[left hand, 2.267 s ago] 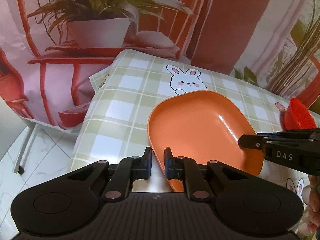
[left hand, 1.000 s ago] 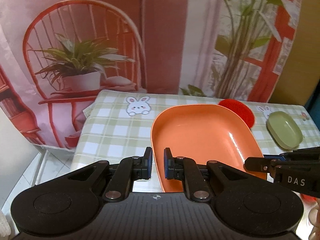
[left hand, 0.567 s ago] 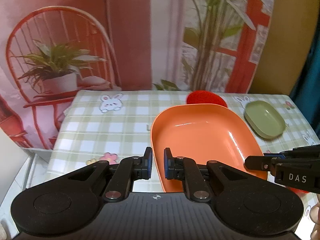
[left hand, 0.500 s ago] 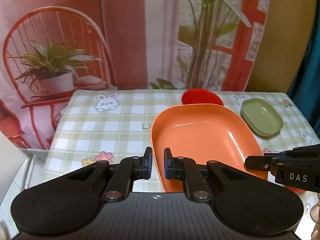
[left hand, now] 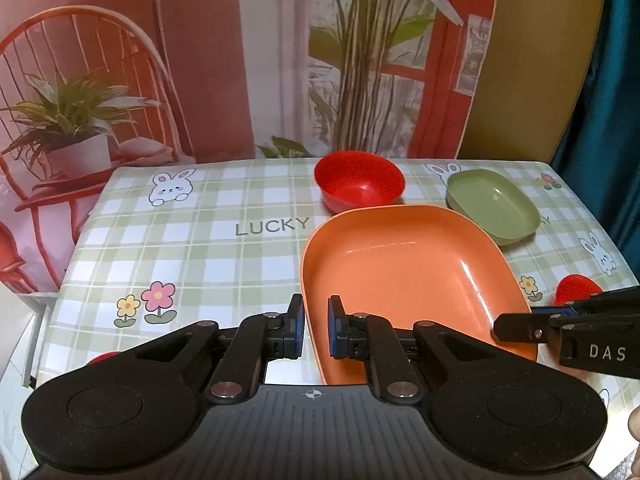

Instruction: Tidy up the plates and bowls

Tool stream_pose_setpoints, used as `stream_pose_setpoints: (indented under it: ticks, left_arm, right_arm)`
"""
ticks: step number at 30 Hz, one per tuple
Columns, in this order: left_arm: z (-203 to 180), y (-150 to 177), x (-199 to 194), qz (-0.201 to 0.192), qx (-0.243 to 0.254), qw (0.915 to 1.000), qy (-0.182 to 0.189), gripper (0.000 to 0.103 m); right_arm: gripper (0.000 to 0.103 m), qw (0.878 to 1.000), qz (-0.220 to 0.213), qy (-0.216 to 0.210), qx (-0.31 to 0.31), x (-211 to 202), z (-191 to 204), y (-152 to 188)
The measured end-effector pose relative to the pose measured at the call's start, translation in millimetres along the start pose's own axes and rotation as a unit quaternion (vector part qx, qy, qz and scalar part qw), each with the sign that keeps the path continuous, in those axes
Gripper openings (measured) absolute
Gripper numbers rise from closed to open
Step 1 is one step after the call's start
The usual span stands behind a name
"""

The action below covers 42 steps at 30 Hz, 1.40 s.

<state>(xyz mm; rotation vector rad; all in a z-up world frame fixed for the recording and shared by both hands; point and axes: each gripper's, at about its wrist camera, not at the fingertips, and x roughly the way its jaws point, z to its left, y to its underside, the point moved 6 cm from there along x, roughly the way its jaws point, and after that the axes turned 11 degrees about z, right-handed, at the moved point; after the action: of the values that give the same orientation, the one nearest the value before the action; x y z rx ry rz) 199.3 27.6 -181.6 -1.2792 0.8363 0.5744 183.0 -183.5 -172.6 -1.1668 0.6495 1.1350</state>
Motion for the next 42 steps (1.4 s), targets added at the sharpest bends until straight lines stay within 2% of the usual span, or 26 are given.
stream_pose_setpoints:
  ticks: [19, 31, 42]
  left_arm:
    - [-27.0, 27.4, -6.5, -0.004, 0.032, 0.9992, 0.022, 0.013]
    - [-44.4, 50.3, 3.1, 0.006, 0.051, 0.9979, 0.038, 0.013]
    - [-56.0, 66.2, 13.1, 0.009, 0.072, 0.9968, 0.031, 0.013]
  right_arm:
    - [0.008, 0.999, 0.029, -0.001, 0.019, -5.0, -21.7, 46.0]
    - [0.009, 0.998, 0.051, 0.006, 0.03, -4.9, -33.9, 84.3]
    - [0.01, 0.997, 0.063, 0.012, 0.04, -3.1, -45.3, 107.8]
